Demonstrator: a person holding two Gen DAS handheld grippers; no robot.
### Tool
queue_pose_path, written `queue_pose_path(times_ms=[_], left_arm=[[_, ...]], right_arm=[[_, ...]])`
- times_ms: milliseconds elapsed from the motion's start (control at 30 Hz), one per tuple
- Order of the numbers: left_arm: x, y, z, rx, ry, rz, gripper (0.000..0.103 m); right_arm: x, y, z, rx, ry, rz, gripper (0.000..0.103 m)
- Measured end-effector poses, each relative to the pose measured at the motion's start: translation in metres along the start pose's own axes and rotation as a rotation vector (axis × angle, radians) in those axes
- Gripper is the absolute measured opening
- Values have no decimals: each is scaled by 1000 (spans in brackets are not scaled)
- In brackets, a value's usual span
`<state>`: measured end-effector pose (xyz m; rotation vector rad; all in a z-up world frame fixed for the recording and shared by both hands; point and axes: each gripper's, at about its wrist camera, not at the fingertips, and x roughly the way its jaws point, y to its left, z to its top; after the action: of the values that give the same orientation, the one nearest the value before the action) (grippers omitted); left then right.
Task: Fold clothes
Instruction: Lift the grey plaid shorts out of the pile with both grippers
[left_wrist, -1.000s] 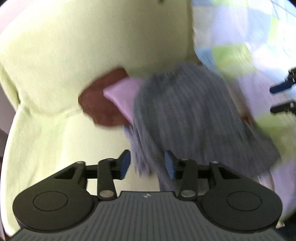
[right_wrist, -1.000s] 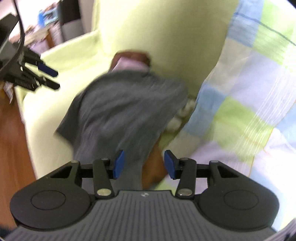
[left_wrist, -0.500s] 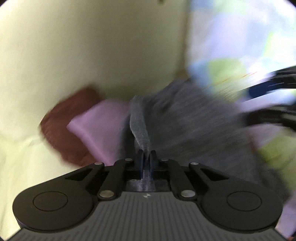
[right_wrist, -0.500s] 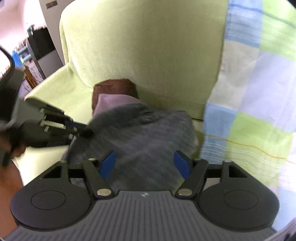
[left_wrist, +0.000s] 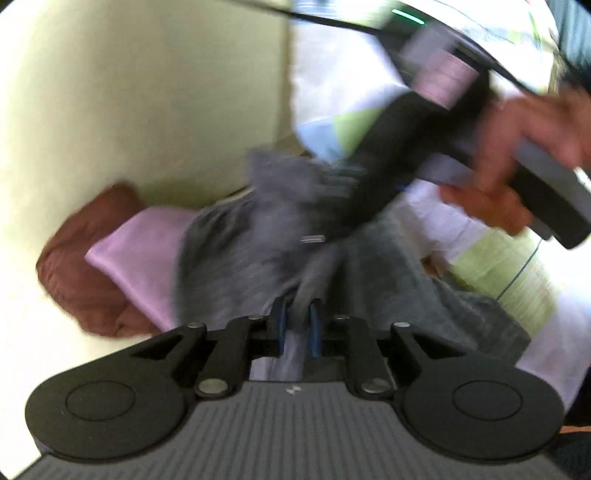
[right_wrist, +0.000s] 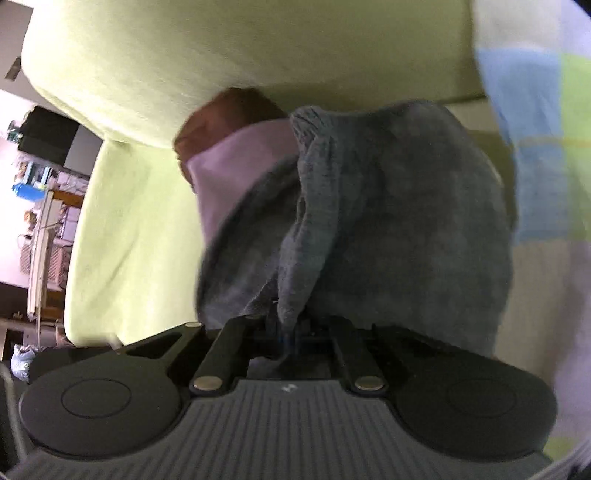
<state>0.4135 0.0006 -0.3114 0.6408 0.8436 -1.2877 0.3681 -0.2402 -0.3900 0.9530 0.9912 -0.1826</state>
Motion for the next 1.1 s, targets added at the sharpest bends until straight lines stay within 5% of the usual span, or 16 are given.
queue_pose_path(times_ms=[100,300,333,367,467,567,800,1100], left_arm=[[10,33,16,-1,1,85,58],[74,56,35,-56,125,23,55],[87,58,35,-63,159,17,36],[97,58,36,-71,184,11,2],[93,44,38,-67,140,2,2],[68,23,39,-56,65,55,2],[-21,-17,56,-188,-89,133,2],[-135,-175,97,-81,-189,241,2]], right_arm=[[-13,-9,-8,28,-55,-21,4],[-17,-18,-11,30,-66,-21,6],[-16,-20,-11,30,-67,-19,6],[-16,-21,-12,30,-71,-13,6],[-20,-22,-14,-9,-110,-1,5],[-43,-12,-23,-114,-218,-6,3],[-143,-32,-35,-115,-350,1,3],[-330,-89,-101,-191,-485,-45,3]])
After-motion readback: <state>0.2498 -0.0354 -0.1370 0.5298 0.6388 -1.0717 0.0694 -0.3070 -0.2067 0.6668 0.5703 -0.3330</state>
